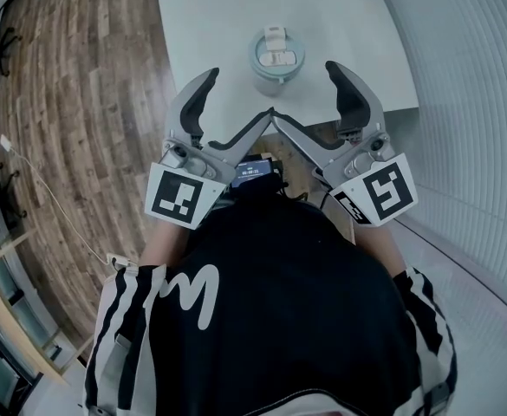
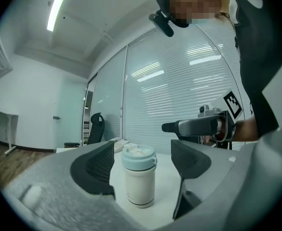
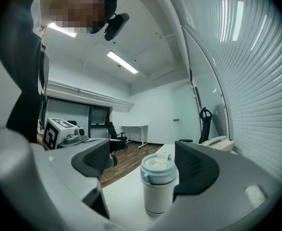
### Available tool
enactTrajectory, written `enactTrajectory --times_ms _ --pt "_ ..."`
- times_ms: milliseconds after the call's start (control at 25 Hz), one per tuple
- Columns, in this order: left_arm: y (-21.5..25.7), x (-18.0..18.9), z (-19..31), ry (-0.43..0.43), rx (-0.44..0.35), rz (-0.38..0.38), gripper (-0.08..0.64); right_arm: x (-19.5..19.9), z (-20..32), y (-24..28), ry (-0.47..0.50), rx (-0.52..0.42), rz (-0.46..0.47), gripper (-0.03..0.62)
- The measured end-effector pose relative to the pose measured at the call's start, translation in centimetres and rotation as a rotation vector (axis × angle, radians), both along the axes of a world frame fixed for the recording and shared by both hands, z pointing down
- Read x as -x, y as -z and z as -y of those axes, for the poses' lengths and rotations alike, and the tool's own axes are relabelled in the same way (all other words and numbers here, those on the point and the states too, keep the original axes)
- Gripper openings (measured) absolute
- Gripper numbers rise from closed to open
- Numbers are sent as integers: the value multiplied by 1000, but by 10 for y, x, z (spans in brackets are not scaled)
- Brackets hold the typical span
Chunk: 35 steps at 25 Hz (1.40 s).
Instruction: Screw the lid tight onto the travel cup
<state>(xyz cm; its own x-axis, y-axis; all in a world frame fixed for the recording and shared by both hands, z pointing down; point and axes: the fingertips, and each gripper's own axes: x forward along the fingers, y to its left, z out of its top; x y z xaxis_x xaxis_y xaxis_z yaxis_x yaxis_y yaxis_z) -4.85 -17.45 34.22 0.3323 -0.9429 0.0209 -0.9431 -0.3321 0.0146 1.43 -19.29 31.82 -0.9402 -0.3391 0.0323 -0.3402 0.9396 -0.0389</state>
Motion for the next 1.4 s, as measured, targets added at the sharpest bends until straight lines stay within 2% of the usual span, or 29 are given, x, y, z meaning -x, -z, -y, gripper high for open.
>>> enactTrajectory --times_ms 560,880,1040,1200,1400 --pt "1 -6 -11 23 -5 -28 374 -25 -4 -5 14 -25 1 378" --pt "5 -7 -16 37 -19 -24 354 -27 -8 -5 31 -44 3 294" --pt "11 -10 -15 43 -43 -28 313 -31 -8 -9 33 -41 8 192" --pt "12 -14 -19 43 -36 -22 280 -33 -13 -5 37 -43 13 159" --pt "19 -17 -20 48 -73 -18 133 -36 -15 4 40 -42 41 87"
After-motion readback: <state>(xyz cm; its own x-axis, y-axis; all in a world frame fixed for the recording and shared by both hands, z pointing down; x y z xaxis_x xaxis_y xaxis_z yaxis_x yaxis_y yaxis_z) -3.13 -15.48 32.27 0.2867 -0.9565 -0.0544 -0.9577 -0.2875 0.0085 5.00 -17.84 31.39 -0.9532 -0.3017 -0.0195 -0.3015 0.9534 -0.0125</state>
